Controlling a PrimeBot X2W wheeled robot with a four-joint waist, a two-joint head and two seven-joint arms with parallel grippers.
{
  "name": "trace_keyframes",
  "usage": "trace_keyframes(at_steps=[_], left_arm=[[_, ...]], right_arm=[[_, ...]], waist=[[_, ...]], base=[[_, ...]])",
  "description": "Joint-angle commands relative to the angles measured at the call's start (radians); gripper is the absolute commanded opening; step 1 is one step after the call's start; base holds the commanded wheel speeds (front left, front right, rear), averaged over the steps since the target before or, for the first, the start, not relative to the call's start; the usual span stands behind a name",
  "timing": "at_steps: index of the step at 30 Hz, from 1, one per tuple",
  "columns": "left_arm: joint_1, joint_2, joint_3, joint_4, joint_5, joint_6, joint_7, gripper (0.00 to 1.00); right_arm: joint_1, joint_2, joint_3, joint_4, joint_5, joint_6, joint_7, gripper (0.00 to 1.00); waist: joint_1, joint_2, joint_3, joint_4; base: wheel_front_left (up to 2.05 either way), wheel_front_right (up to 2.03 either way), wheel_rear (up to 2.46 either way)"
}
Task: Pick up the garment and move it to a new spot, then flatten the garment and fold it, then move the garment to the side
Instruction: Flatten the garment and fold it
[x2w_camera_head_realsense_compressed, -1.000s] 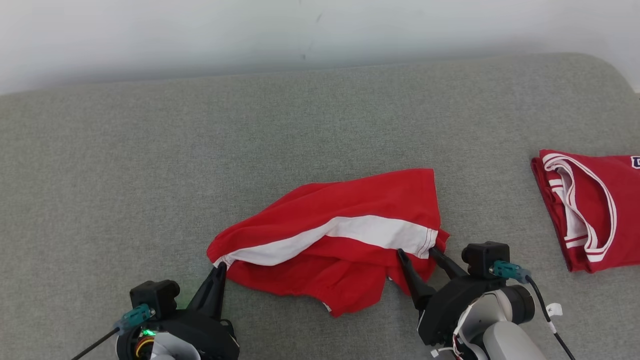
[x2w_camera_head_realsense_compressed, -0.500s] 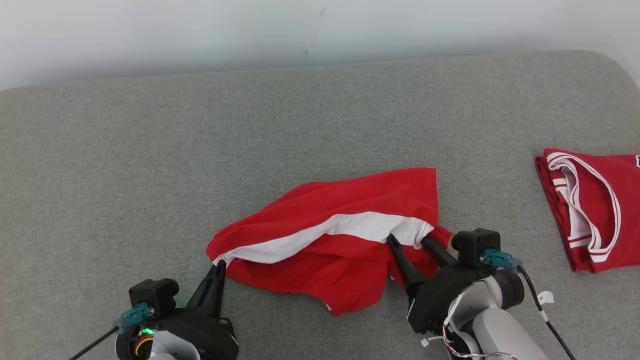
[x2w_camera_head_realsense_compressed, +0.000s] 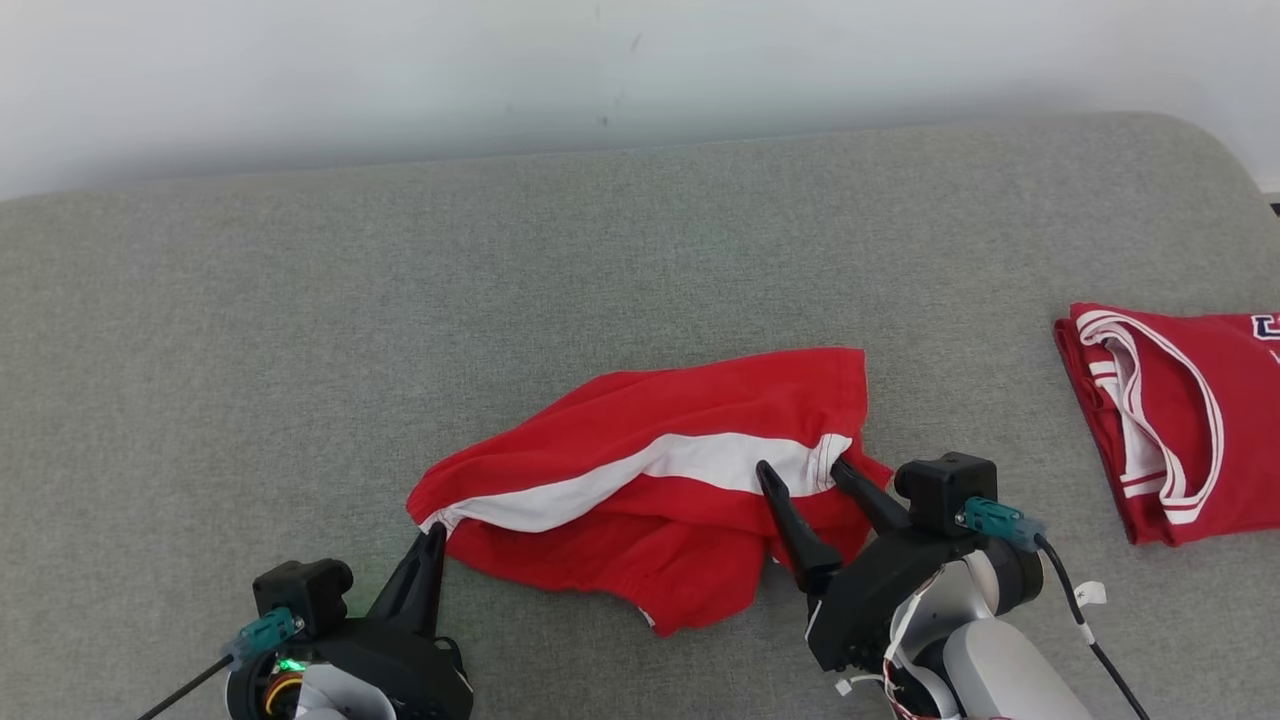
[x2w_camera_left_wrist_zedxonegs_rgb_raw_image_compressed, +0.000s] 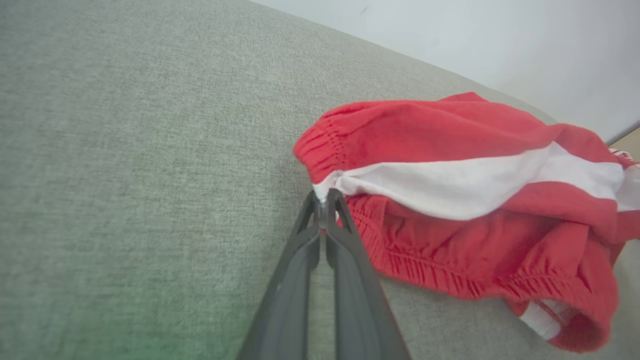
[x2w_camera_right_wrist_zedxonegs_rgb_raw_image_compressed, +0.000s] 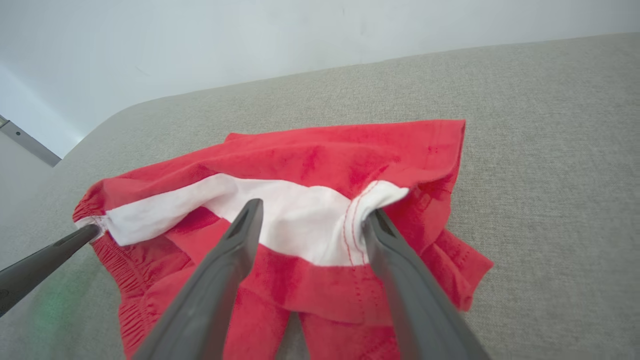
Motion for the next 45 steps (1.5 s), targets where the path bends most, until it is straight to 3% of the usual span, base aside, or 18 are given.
trace_keyframes(at_steps=[1, 8, 9, 12, 14, 23, 31, 40, 45], left_arm=[[0.004, 0.005, 0.0, 0.0, -0.01, 0.003, -0.004, 0.0], [-0.004, 0.001, -0.011, -0.005, -0.01, 0.002, 0.005, 0.0], [-0.007, 0.0, -0.013, -0.006, -0.009, 0.002, 0.006, 0.0], [-0.009, 0.0, -0.016, -0.006, -0.008, 0.001, 0.007, 0.0], [-0.006, 0.002, -0.016, -0.005, -0.011, 0.001, 0.005, 0.0], [0.022, 0.009, -0.007, -0.011, -0.017, 0.008, -0.005, 0.0], [-0.027, 0.025, 0.01, -0.094, -0.057, -0.018, 0.031, 0.0], [-0.258, 0.073, 0.027, -0.203, -0.152, -0.054, 0.222, 0.0], [-0.523, 0.066, 0.061, -0.205, -0.198, -0.035, 0.341, 0.0]], right_arm=[[0.005, 0.0, -0.006, -0.001, -0.009, -0.003, 0.009, 0.98], [-0.055, 0.0, -0.019, 0.075, -0.005, -0.003, 0.048, 0.92], [-0.064, 0.0, -0.017, 0.089, 0.006, -0.003, 0.048, 0.79], [-0.099, 0.0, -0.004, 0.129, -0.007, -0.003, 0.045, 0.27], [-0.112, 0.0, 0.003, 0.145, 0.001, -0.003, 0.038, 0.01], [-0.086, 0.0, 0.01, 0.145, 0.004, -0.003, 0.03, 0.0], [-0.109, -0.004, -0.045, 0.016, 0.034, -0.003, 0.064, 0.0], [-0.346, -0.081, -0.013, -0.045, 0.091, -0.003, 0.169, 0.0], [-0.636, -0.128, 0.027, 0.024, 0.118, -0.003, 0.194, 0.0]], waist=[[0.0, -0.0001, -0.002, -0.003], [0.0, -0.0001, 0.0, 0.001], [0.0, -0.0001, 0.0, 0.004], [0.0, -0.0001, 0.0, 0.014], [0.0, -0.0001, -0.002, 0.019], [0.0, -0.0001, -0.039, 0.023], [0.0, -0.0001, -0.069, -0.006], [0.0, -0.0001, -0.008, -0.044], [0.0, -0.0001, 0.155, -0.053]], base=[[0.0, 0.0, 0.0], [0.0, 0.0, 0.0], [0.0, 0.0, 0.0], [0.0, 0.0, 0.0], [0.0, 0.0, 0.0], [0.0, 0.0, 0.0], [0.0, 0.0, 0.0], [0.0, 0.0, 0.0], [0.0, 0.0, 0.0]])
